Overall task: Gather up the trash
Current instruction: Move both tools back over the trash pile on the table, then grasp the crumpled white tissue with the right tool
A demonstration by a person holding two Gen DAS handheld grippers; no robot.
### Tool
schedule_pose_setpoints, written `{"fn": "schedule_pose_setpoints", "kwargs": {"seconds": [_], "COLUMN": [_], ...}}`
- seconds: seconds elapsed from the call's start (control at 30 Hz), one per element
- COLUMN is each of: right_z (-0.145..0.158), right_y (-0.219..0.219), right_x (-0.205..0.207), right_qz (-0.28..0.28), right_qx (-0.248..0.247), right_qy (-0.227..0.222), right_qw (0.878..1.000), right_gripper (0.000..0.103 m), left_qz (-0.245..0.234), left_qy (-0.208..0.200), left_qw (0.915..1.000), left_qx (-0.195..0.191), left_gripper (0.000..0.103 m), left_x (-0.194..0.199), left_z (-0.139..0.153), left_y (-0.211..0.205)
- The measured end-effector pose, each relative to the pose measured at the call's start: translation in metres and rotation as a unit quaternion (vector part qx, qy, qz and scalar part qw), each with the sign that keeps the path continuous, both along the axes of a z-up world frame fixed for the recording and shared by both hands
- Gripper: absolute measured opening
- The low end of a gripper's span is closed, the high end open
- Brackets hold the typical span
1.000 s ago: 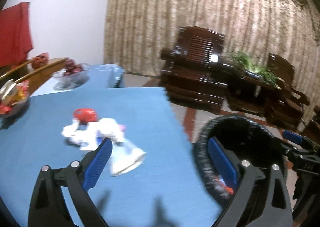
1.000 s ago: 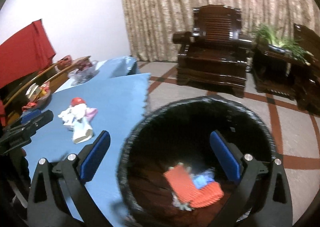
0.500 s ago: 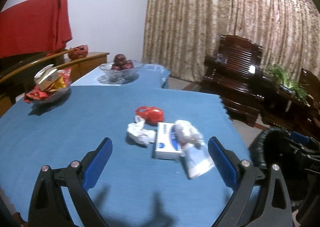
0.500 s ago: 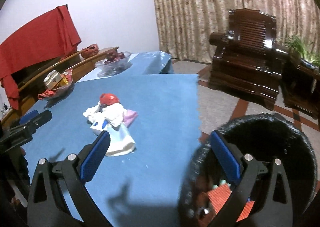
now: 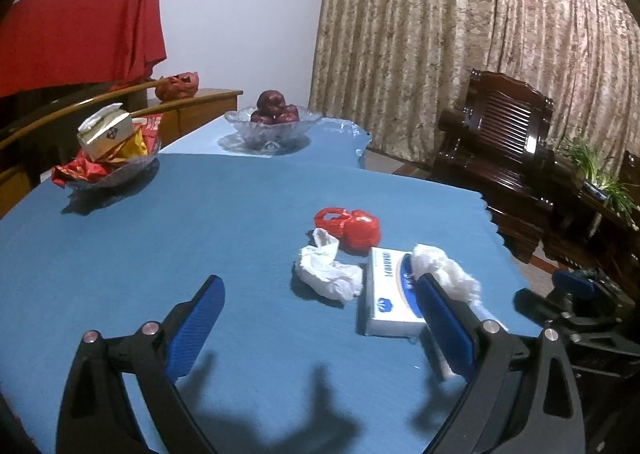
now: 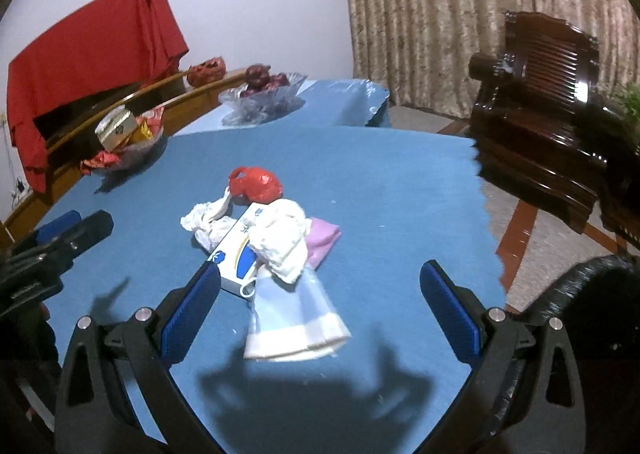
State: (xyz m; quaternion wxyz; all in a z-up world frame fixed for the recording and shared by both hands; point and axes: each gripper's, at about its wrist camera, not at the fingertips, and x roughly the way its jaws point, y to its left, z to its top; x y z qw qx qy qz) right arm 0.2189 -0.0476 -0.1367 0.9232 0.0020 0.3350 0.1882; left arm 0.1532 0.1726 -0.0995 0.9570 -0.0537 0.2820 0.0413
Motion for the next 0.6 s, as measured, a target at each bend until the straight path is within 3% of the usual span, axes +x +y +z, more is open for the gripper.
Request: {"fn": "schedule_pose_setpoints", "kwargs": {"seconds": [0.37,0.6], "right_z": [-0.034,-0.046], "right_y": [0.043,0.053], "right_x": [0.048,0.061], "right_qz": [0.022,0.038], "right_qx": [-0.007,-0.004], "right_qy": [0.025,0.043], "right_qw": [0.999,0.998], "right_gripper": [0.094,0.071], "left_qz": [0.013,0.017], "left_qy": [0.01,0.014], "left_qw": [0.9999,0.9997], "left_qx": [-0.004,-0.011], "left_gripper": [0.094,0.093], "left_x": [0.023,0.03], "left_z": [-0.019,-0.027], "left_y": [0.022,0.028]}}
